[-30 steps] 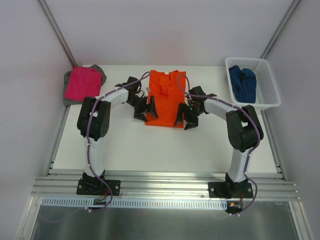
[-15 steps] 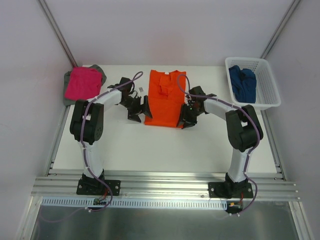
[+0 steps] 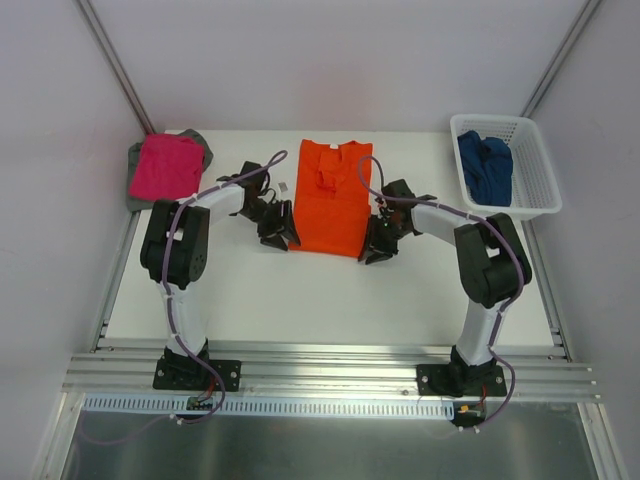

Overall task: Fold and stack the t-shirts
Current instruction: Fold the tshirt

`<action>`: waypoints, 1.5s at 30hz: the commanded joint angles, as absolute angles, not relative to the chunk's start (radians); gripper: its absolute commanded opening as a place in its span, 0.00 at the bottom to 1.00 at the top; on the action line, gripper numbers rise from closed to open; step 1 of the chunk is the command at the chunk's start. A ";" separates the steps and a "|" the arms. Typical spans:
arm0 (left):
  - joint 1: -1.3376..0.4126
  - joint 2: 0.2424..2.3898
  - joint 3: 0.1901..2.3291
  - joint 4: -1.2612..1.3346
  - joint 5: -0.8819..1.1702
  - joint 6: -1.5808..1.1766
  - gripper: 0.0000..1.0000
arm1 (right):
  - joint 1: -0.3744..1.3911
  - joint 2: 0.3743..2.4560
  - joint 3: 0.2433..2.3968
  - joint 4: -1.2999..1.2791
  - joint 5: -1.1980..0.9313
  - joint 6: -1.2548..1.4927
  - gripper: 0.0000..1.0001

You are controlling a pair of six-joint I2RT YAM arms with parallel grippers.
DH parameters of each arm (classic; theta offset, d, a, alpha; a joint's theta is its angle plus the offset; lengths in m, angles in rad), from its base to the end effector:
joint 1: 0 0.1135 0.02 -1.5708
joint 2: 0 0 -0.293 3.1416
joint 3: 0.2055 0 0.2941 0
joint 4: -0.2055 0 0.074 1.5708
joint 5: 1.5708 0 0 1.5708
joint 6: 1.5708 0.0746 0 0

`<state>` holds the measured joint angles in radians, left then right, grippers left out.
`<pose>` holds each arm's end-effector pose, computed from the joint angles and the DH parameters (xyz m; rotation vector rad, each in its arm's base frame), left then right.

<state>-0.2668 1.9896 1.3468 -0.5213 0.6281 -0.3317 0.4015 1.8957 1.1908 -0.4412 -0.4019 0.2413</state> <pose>0.4309 -0.1632 0.1332 0.0953 2.7672 -1.0254 0.3849 0.1951 0.1203 -0.3437 2.7577 0.7256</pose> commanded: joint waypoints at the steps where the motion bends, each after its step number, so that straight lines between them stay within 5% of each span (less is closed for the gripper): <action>1: -0.278 2.005 1.335 -0.503 0.669 -0.351 0.49 | 0.393 1.833 1.177 -0.436 -0.390 0.226 0.32; 8: -0.278 2.045 1.376 -0.500 0.690 -0.353 0.36 | 0.388 1.853 1.192 -0.419 -0.383 0.215 0.26; 23: -0.275 2.026 1.355 -0.500 0.695 -0.353 0.30 | 0.368 1.908 1.244 -0.397 -0.374 0.195 0.21; 29: -0.275 2.019 1.342 -0.500 0.686 -0.345 0.11 | 0.362 1.925 1.262 -0.394 -0.416 0.189 0.01; 37: -0.276 1.994 1.301 -0.497 0.696 -0.334 0.01 | 0.360 1.858 1.167 -0.390 -0.452 0.201 0.01; 45: -0.279 1.901 1.209 -0.497 0.716 -0.334 0.00 | 0.362 1.764 1.089 -0.425 -0.472 0.201 0.01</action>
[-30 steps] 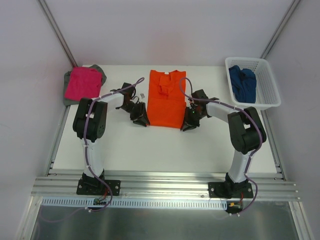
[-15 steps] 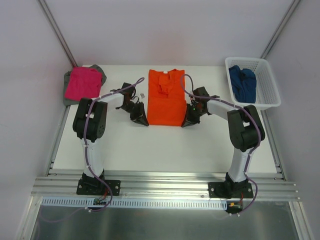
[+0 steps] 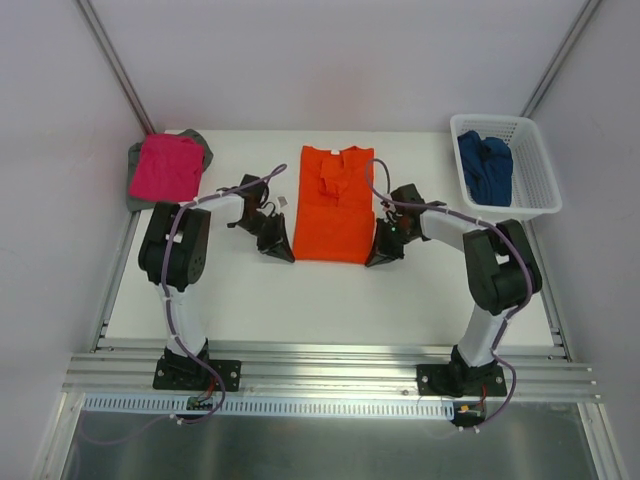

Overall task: Fold and stack the t-shirts
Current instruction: Fold the tshirt

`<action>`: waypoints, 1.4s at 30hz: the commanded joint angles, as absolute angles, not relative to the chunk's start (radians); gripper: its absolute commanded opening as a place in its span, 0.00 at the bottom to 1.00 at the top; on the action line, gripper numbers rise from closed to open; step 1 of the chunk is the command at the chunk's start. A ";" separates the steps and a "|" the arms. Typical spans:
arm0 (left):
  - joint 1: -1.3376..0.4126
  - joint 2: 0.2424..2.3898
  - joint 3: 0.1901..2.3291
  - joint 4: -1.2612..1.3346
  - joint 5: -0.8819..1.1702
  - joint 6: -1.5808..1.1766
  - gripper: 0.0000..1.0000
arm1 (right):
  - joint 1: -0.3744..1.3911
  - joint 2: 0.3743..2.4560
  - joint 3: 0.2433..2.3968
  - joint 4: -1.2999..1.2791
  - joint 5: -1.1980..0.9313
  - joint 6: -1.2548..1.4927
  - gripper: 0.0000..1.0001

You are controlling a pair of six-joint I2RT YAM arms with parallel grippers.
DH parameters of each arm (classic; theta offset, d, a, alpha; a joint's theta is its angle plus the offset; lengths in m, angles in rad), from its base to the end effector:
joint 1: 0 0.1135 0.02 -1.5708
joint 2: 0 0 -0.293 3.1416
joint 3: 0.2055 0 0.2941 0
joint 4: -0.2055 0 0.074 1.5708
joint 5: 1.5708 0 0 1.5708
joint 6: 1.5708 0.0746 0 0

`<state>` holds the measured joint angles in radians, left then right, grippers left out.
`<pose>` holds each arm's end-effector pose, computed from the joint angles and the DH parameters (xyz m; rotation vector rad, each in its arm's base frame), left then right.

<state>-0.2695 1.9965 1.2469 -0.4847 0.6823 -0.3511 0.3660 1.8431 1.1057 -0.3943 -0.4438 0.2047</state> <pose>0.4079 -0.1615 0.1036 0.0551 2.8347 -1.1036 0.3736 0.1775 0.1186 -0.3589 2.7253 0.7668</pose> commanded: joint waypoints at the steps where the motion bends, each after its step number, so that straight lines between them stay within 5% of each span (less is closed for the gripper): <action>1: -0.281 1.887 1.180 -0.495 0.716 -0.333 0.00 | 0.364 1.744 1.071 -0.431 -0.472 0.201 0.01; 15: -0.376 1.545 0.983 -0.486 0.683 -0.319 0.00 | 0.408 1.523 0.940 -0.494 -0.488 0.198 0.01; 24: -0.365 1.408 0.954 -0.508 0.629 -0.284 0.00 | 0.396 1.457 1.052 -0.523 -0.494 0.170 0.01; 42: -0.265 1.719 1.452 -0.483 0.519 -0.166 0.00 | 0.305 1.699 1.426 -0.357 -0.425 0.109 0.01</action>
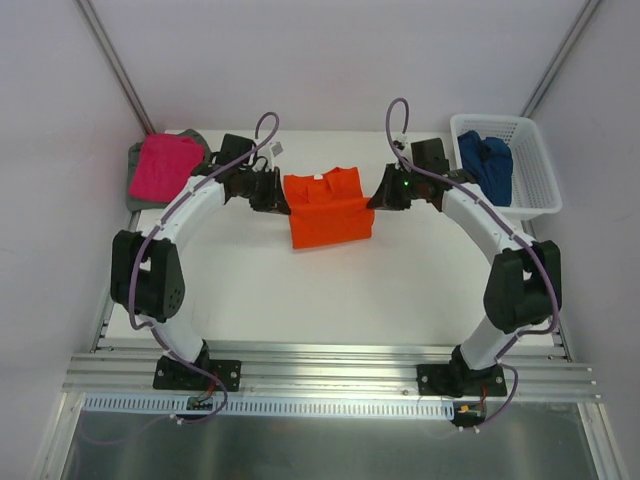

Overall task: Fold and stack the t-shirts
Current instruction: Fold the tshirt

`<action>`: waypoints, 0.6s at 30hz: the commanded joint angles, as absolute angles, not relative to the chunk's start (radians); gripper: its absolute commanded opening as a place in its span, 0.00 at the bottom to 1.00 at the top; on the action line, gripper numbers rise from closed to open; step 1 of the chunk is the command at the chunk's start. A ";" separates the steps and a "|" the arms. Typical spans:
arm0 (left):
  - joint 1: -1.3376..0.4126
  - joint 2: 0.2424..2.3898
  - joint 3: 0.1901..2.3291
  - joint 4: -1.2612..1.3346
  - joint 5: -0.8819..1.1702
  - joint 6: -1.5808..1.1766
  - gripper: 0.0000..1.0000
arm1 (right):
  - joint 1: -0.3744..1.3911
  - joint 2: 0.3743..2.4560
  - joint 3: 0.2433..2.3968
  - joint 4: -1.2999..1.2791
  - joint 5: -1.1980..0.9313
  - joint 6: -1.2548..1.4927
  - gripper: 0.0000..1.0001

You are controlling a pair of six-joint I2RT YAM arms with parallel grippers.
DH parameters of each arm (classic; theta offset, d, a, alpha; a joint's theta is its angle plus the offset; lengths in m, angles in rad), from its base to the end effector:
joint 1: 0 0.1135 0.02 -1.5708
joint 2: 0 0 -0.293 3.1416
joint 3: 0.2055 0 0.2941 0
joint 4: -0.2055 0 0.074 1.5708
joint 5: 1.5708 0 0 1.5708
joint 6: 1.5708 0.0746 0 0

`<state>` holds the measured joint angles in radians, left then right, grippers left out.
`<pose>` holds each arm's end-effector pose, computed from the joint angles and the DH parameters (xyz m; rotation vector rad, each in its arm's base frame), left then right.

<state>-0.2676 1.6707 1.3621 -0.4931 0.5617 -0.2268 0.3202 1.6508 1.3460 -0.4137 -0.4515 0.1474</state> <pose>0.4111 -0.1539 0.2762 0.3264 2.3739 -0.9014 0.4096 0.1701 0.2835 -0.4382 2.2753 0.7573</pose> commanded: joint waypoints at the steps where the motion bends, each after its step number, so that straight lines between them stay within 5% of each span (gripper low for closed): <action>1: -0.265 1.756 1.472 -0.483 0.515 -0.163 0.00 | 0.304 1.716 1.449 -0.356 -0.423 0.103 0.01; 18: -0.255 2.120 1.847 -0.436 0.284 -0.132 0.00 | 0.291 2.189 1.914 -0.284 -0.426 0.107 0.01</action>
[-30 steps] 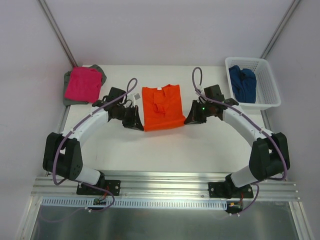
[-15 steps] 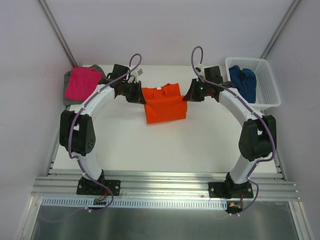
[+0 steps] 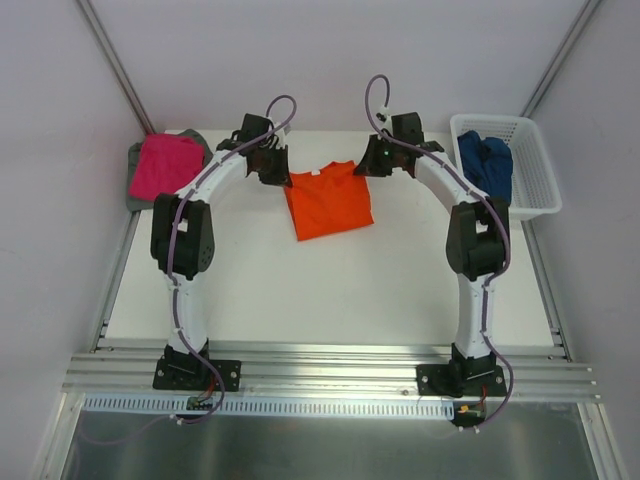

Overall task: Fold and stack the t-shirts
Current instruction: Fold the tshirt

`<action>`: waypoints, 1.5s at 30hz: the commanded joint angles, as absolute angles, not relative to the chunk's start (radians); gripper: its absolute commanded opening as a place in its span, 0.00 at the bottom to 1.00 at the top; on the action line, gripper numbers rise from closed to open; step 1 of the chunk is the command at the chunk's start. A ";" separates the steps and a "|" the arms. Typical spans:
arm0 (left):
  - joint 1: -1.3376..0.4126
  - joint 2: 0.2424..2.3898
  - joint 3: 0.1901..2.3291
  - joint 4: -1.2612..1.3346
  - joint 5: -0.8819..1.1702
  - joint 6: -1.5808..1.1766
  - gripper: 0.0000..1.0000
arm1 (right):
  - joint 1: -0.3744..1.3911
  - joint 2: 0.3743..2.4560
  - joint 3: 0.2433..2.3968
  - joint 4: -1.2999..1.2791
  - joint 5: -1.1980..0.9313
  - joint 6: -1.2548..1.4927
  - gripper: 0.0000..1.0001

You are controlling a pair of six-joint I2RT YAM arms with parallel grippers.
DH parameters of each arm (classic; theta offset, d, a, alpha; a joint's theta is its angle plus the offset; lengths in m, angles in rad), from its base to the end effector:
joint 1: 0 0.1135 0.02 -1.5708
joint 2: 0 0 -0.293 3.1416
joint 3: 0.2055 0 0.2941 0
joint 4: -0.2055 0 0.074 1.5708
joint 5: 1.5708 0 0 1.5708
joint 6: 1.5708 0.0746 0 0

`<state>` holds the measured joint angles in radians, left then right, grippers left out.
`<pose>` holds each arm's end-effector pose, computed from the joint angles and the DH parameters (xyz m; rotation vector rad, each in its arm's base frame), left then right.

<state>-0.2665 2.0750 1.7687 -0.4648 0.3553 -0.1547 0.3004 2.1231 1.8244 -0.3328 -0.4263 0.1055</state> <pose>0.5309 -0.1718 0.2401 0.3105 2.3453 -0.6226 0.5459 0.2014 0.2518 -0.4566 2.1756 0.6945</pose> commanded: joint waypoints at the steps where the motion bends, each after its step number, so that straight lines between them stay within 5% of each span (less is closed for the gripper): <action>1: -0.255 2.149 1.861 -0.430 0.258 -0.132 0.00 | 0.291 2.212 1.939 -0.287 -0.423 0.109 0.01; 7: -0.250 2.229 1.931 -0.413 0.144 -0.152 0.00 | 0.288 2.382 2.140 -0.288 -0.388 0.101 0.01; 16: -0.250 2.301 1.990 -0.387 0.015 -0.147 0.01 | 0.288 2.460 2.169 -0.275 -0.384 0.091 0.04; 18: -0.253 2.312 2.002 -0.379 -0.041 -0.155 0.46 | 0.290 2.467 2.175 -0.272 -0.356 0.095 0.26; 19: -0.256 2.318 2.005 -0.380 -0.076 -0.166 0.95 | 0.290 2.468 2.180 -0.272 -0.342 0.092 0.68; 20: -0.261 2.318 2.005 -0.380 -0.107 -0.172 0.99 | 0.290 2.461 2.183 -0.270 -0.336 0.092 0.96; 34: -0.376 1.847 1.674 -0.416 -0.101 -0.196 0.99 | 0.336 2.103 1.953 -0.316 -0.425 0.113 0.97; 45: -0.385 1.694 1.536 -0.440 -0.153 -0.150 0.99 | 0.428 2.293 2.017 -0.298 -0.542 0.236 0.98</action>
<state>-0.4099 1.7065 1.5642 -0.4065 -0.1181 -0.1745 0.4191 2.2116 1.9697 -0.3069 -0.5030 0.1822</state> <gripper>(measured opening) 0.991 0.982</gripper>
